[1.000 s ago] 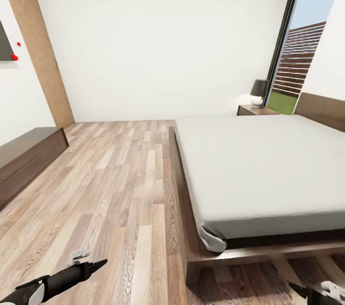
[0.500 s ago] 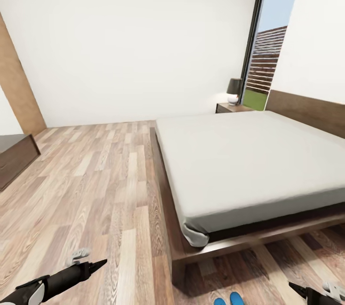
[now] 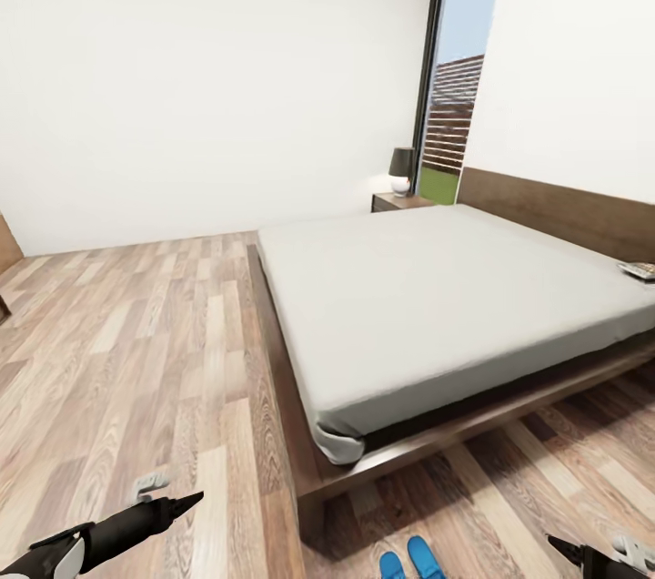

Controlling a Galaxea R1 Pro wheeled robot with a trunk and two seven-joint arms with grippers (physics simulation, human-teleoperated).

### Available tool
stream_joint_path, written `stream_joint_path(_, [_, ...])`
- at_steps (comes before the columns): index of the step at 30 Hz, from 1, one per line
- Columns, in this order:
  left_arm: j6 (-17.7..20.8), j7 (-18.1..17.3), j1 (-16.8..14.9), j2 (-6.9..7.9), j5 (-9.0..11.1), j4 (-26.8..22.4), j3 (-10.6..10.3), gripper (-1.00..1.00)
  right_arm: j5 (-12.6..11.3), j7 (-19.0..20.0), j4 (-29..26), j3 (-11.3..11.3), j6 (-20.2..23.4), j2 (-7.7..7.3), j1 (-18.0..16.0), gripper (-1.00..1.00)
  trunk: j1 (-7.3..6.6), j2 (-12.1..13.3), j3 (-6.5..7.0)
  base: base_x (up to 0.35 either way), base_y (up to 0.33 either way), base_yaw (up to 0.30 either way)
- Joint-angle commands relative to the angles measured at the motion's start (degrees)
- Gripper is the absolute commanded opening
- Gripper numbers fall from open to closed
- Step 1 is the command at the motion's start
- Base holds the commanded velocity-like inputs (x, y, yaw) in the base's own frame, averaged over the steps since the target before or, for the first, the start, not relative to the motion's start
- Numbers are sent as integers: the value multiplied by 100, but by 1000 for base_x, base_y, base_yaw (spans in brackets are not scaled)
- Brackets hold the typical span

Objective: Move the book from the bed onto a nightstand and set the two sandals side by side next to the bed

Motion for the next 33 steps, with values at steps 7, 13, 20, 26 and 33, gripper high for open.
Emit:
stream_joint_path(7, [39,-29,-2,-1,-41,-7,49,100,-21,22,-1,-33,58,-1,-5,100,-1,-2,-5,0,0,-281])
stream_joint_path(13, [39,-29,-2,-1,-42,-7,49,100,-21,22,-1,-33,58,-1,-5,100,-1,-2,-5,0,0,-278])
stream_joint_path(20, [39,-29,-2,-1,-41,-7,49,100,-21,22,-1,-33,58,3,-5,100,-1,-2,-5,0,0,-274])
stream_joint_path(26, [39,-29,-2,-1,-42,-7,49,100,-21,22,-1,-33,58,5,-5,100,-1,-2,-5,0,0,-278])
stream_joint_path(33, [39,-29,-2,-1,-42,-7,49,100,-21,23,0,-33,58,5,-5,100,-1,-2,-5,0,0,-279])
